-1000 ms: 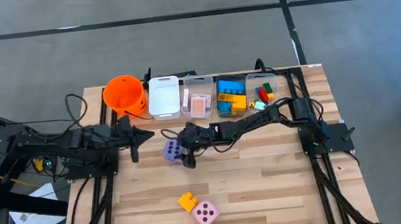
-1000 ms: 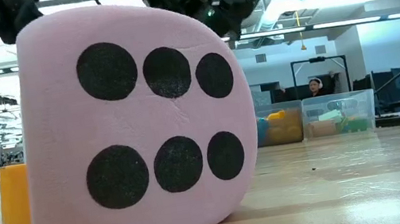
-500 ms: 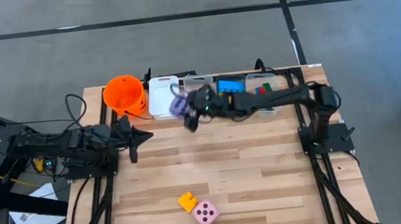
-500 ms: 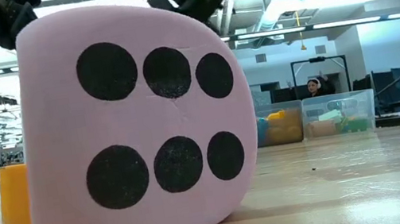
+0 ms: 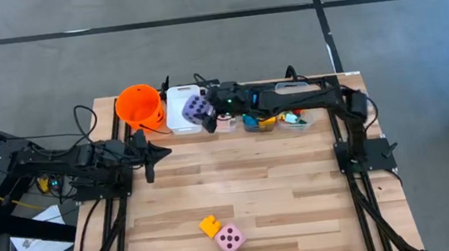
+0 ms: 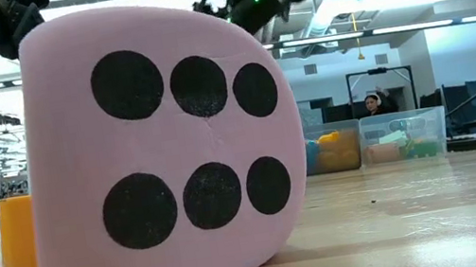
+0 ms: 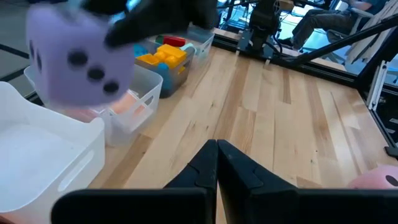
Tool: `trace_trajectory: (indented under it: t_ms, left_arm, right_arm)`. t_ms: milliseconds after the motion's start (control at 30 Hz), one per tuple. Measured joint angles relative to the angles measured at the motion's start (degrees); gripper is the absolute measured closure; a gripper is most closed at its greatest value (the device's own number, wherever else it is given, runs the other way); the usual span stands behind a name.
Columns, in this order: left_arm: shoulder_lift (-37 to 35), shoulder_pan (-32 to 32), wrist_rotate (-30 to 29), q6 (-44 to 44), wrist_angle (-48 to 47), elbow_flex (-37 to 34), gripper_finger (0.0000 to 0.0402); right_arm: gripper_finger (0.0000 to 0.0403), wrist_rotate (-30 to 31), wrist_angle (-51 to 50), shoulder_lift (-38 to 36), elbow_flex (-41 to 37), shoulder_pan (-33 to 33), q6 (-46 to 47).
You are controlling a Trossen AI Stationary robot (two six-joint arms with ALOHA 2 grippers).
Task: Pick & Place Toys
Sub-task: Put the purple die into the white bin, then put the pink die into the white bin
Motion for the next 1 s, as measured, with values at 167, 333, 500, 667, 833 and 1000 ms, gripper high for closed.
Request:
trace_trajectory:
  t_ms: [167,333,500,667,833,1000]
  left_arm:
    - [0.0,0.0,0.02,0.0,0.0,0.0,0.0402]
    - [0.0,0.0,0.06,0.02,-0.02,0.0,0.0402]
    - [0.01,-0.02,0.17,0.04,-0.09,-0.02,0.0402]
    - [0.02,-0.02,0.15,0.07,-0.48,-0.02,0.0402]
    - [0.01,-0.02,0.13,0.04,-0.48,-0.02,0.0402]
    - [0.0,-0.02,-0.07,0.03,-0.48,-0.02,0.0402]
  right_arm:
    - [0.0078,-1.09,0.86,6.96,4.18,-3.03,-0.72]
    - [0.0064,-0.9,1.18,12.65,11.24,-5.53,-0.99]
    - [0.0032,-1.28,-0.95,14.86,15.78,-5.67,-1.98]
    - [0.0007,-6.03,-0.68,14.44,16.53,-5.67,-5.62]
    - [0.0007,-10.19,-1.34,14.11,16.5,-5.45,-5.81]
    - [0.0006,-10.12,-2.51,14.11,16.47,-5.37,-5.77]
